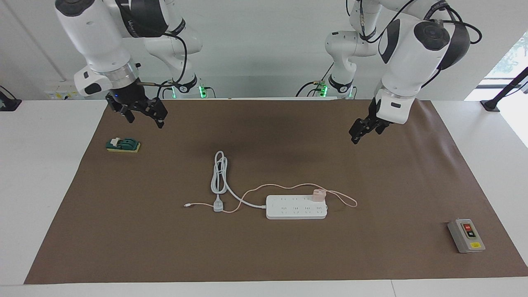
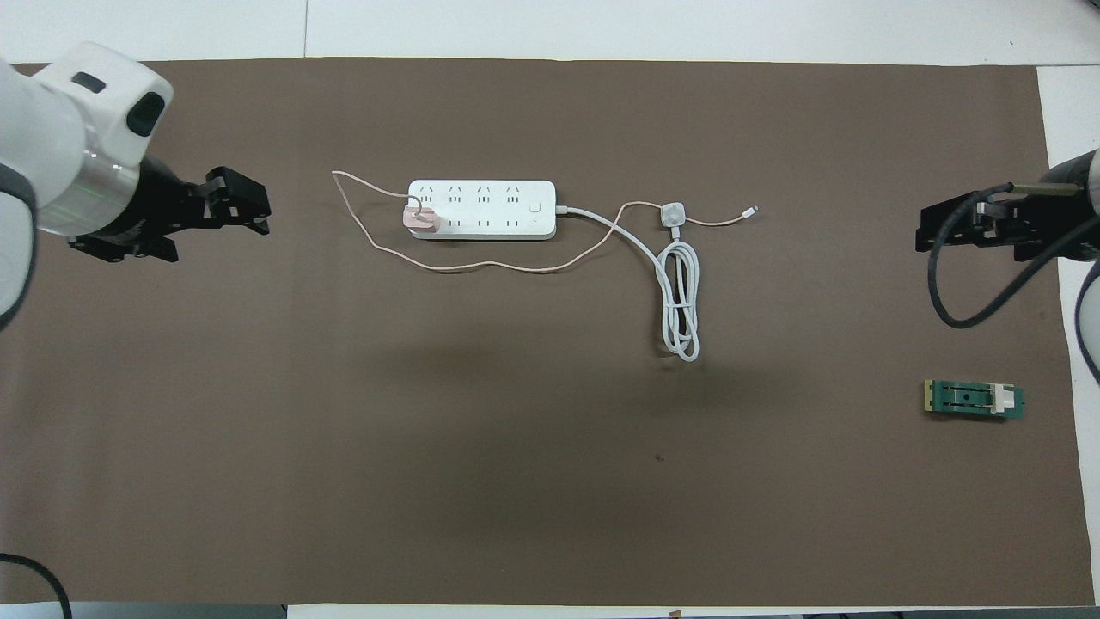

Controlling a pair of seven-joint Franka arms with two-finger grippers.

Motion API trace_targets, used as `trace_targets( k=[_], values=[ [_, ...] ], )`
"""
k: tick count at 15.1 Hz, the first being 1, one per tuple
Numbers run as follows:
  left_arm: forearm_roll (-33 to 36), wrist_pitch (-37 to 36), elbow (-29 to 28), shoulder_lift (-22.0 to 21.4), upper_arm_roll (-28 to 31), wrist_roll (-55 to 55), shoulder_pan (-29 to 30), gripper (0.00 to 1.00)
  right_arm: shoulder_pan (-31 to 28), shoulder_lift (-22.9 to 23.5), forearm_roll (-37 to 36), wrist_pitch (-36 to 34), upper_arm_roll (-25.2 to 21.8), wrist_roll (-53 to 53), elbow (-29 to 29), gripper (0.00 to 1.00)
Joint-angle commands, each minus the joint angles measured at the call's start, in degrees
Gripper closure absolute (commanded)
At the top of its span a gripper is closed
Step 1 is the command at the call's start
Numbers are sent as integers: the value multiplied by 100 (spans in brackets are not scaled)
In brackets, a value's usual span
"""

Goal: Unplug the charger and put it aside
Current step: 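Reach the left gripper to the pink charger while the right gripper reaches the strip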

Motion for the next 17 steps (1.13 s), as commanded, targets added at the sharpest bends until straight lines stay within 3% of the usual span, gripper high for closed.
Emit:
trace_targets(
  k=[1,5,9,12,17],
  values=[
    [100,455,153,364,82,-1293,-301,0,82,514,730,134,8,1644,71,0],
    [415,976,687,1276,91,-3480,-607,0,371,1006,1426,696,17,4046,45,0],
    [742,1038,1453,2183,109,-5064,-793,0,618,1595,2286,1644,17,5008,-8,0],
    [803,1091,1621,2483,118,-5823,-882,0,679,2096,3218,2251,17,5428,79,0],
    [1136,1196,1534,2651,109,-6604,-908,0,1092,2659,3475,2947,17,5895,246,0]
  ],
)
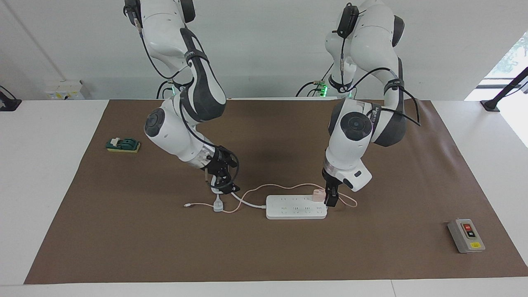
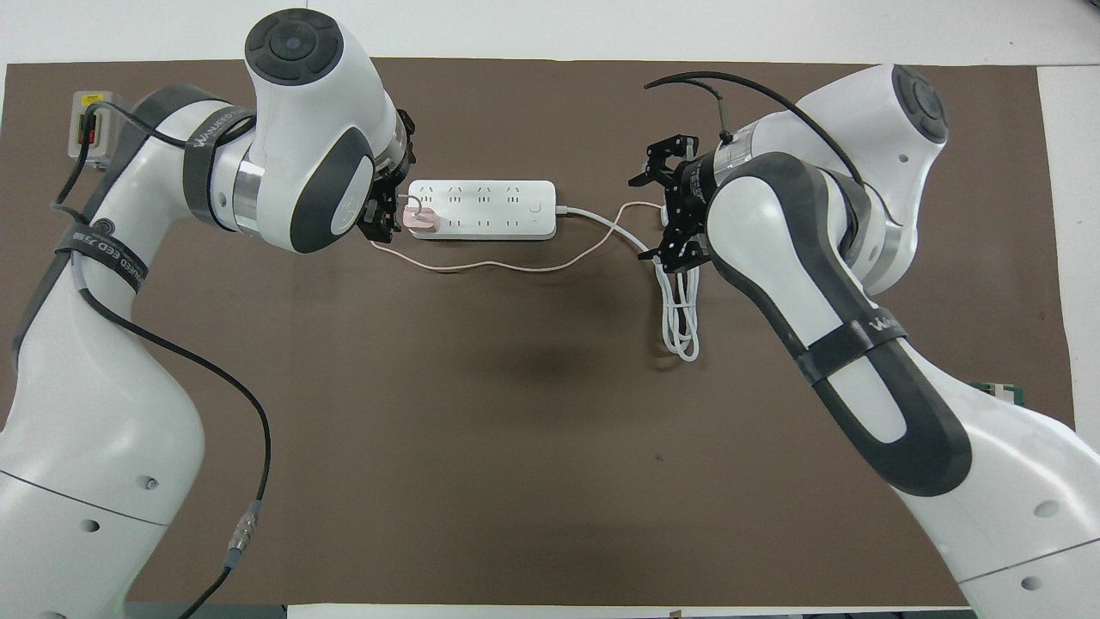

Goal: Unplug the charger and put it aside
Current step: 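Grasp the pink charger with the left gripper while the right gripper holds the strip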

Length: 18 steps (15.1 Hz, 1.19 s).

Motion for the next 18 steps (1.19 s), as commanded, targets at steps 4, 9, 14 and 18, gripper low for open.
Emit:
trace_targets(
  k=[4,9,14,18],
  values=[
    [332,418,-147,120,75,-586,-113,0,379,670,350,472,2,366,357,0],
    [340,956,-710,-2,66,-938,-175,0,528,1398,535,455,2,507,1076,0],
    [340,1595,-1912,-704,66,-938,-175,0,555,2173,518,499,-7,1114,2150,0],
    [340,1782,-2021,-715,58,-938,-140,0,573,2297,387,596,-7,1079,2317,0]
  ],
)
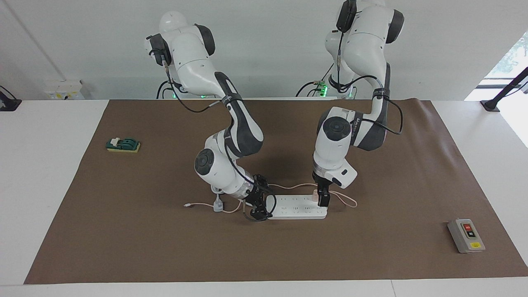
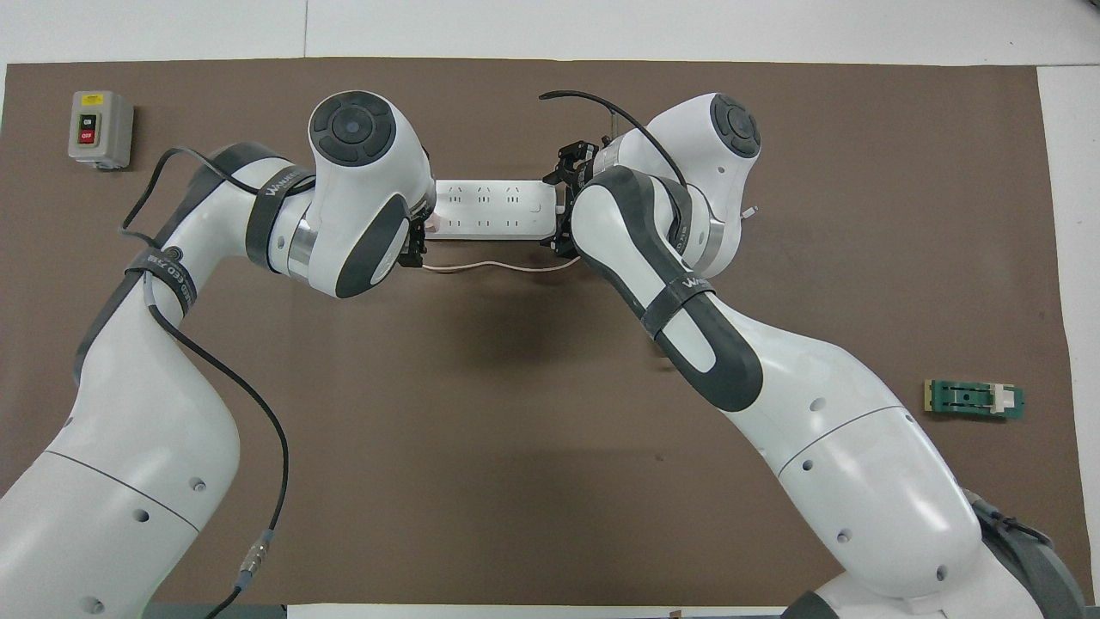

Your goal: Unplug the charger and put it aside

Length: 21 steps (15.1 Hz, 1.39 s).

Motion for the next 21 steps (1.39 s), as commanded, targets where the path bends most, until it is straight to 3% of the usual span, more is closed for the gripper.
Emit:
trace_targets(
  k=[1,7,12,13,14,17,18,21],
  values=[
    [120,211,-362,-243,50,-126,-15,0,73,196,-127,120,12,34,300,0],
    [120,106,94,108,50,41,-6,0,196,213,-128,279,12,-133,239,0],
    [94,106,113,109,50,111,12,3,258,126,-277,226,12,-414,46,0],
    [94,88,113,118,50,138,12,10,275,117,-277,243,12,-528,-33,0],
    [102,10,121,126,50,286,12,37,328,90,-277,270,4,-564,-138,0],
    [76,-158,191,162,50,516,21,94,364,-6,-286,252,-23,-591,-236,0],
    [59,-158,218,196,41,507,21,100,337,-6,-286,270,-23,-643,-227,0],
    [-406,-184,279,214,59,436,21,100,284,-15,-286,270,-32,-670,-166,0]
  ],
)
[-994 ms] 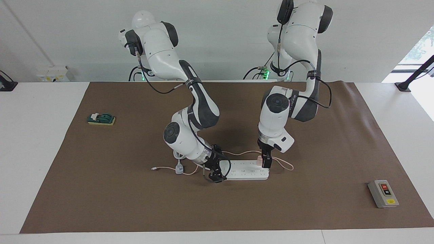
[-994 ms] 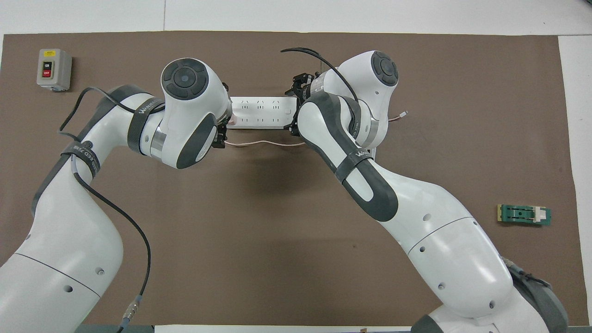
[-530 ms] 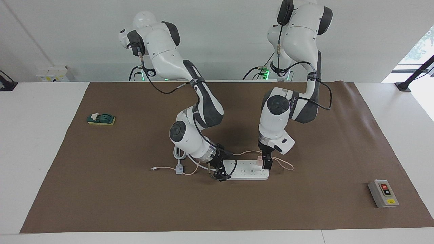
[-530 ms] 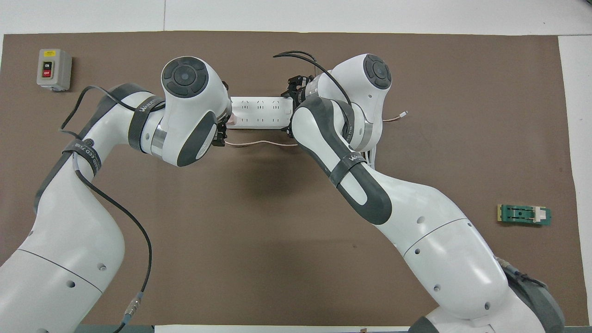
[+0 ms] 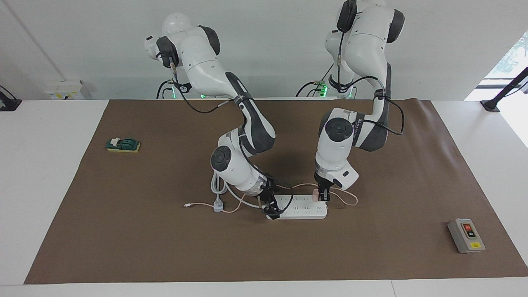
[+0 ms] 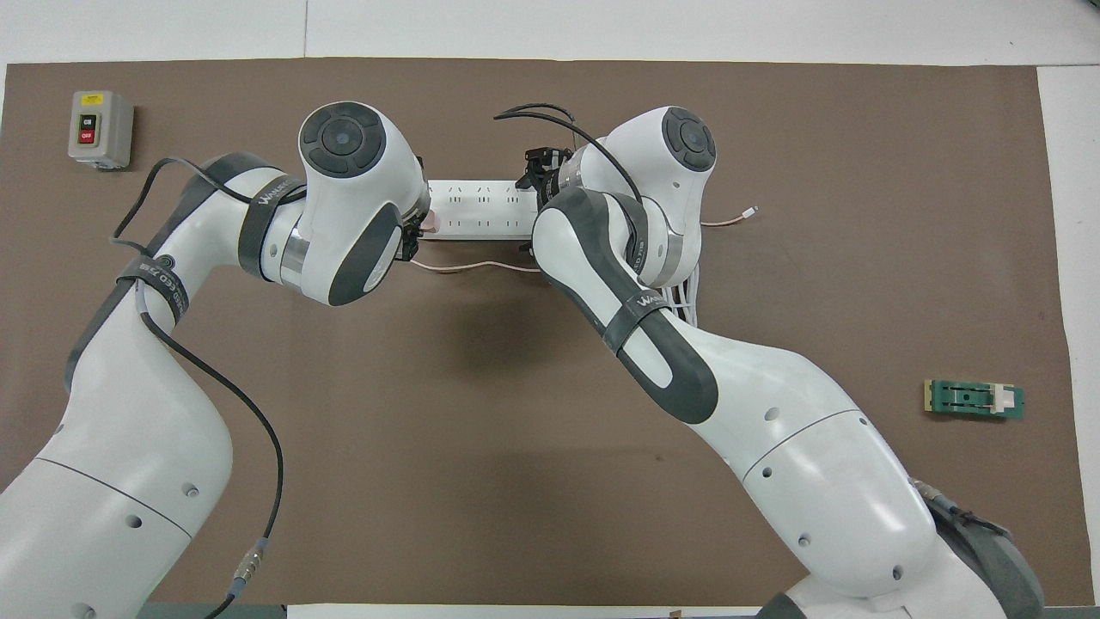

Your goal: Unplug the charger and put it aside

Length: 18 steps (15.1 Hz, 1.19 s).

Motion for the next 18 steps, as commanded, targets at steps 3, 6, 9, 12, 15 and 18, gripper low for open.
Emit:
trace_targets(
  k=[3,6,9,12,15,18],
  values=[
    [-292,-183,218,87,-16,118,9,100,-49,-42,-136,87,-15,-129,-193,0],
    [-284,-200,218,87,-16,145,9,100,-76,-7,-136,148,-24,-138,-166,0],
    [-205,-620,392,60,-7,206,0,100,-111,107,-154,157,-32,-138,-27,0],
    [-204,-806,499,43,-7,312,-9,100,-164,160,-145,157,-32,-138,62,0],
    [-222,-1069,604,16,-7,329,-26,100,-164,160,-145,157,-32,-155,62,11],
    [-222,-1167,692,16,-7,347,-35,100,-164,160,-110,157,-32,-208,62,66]
  ],
)
